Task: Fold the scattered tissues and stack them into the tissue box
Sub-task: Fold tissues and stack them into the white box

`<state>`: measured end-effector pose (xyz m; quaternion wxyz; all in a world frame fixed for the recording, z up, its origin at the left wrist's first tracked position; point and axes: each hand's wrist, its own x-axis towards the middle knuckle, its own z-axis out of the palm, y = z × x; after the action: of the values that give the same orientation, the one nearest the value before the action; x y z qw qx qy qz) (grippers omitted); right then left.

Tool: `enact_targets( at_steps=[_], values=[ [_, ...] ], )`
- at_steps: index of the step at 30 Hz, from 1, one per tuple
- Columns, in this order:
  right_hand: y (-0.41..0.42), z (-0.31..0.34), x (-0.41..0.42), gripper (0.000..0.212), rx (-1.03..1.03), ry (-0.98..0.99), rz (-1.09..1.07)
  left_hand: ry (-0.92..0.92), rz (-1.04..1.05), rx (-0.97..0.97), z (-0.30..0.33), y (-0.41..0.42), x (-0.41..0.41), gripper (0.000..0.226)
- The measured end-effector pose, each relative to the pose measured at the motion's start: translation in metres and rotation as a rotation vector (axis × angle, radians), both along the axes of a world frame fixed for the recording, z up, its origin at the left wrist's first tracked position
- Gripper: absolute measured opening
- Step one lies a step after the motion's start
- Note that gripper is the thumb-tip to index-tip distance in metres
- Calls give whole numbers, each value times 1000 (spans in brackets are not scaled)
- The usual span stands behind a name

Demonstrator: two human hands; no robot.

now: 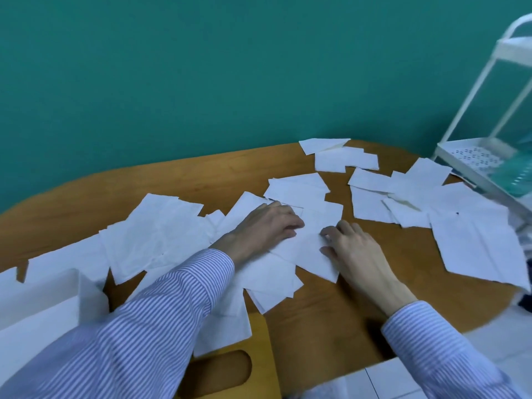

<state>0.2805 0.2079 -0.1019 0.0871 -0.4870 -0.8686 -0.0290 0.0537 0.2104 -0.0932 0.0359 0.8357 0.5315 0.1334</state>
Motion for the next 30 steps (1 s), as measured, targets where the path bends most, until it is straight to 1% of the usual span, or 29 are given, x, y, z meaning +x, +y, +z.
enact_targets(
  at_steps=[3,5,6,10,13,16,18,21,25,27,30],
  values=[
    [8,2,0,25,-147,123,-28,5,11,-9,2,6,5,26],
    [15,5,2,20,-276,224,-70,22,22,-33,3,8,5,22],
    [17,7,2,16,-308,244,-76,23,25,-37,4,8,4,19],
    [19,17,-1,7,-320,266,-29,-25,30,-48,16,2,-4,12],
    [18,40,-7,2,-342,402,24,-78,69,-77,44,-3,-18,9],
    [19,73,-21,6,-381,518,99,-166,93,-84,88,-13,-37,6],
    [17,89,-32,8,-431,568,138,-166,126,-129,116,-22,-48,5],
    [9,90,-47,9,-536,561,161,-113,153,-238,129,-34,-62,3],
    [-5,59,-63,10,-551,444,159,-75,209,-346,94,-45,-70,3],
    [-11,42,-68,11,-534,388,157,-17,226,-346,72,-50,-69,5],
    [-14,23,-69,11,-502,370,144,79,238,-276,48,-59,-67,11]
  ],
)
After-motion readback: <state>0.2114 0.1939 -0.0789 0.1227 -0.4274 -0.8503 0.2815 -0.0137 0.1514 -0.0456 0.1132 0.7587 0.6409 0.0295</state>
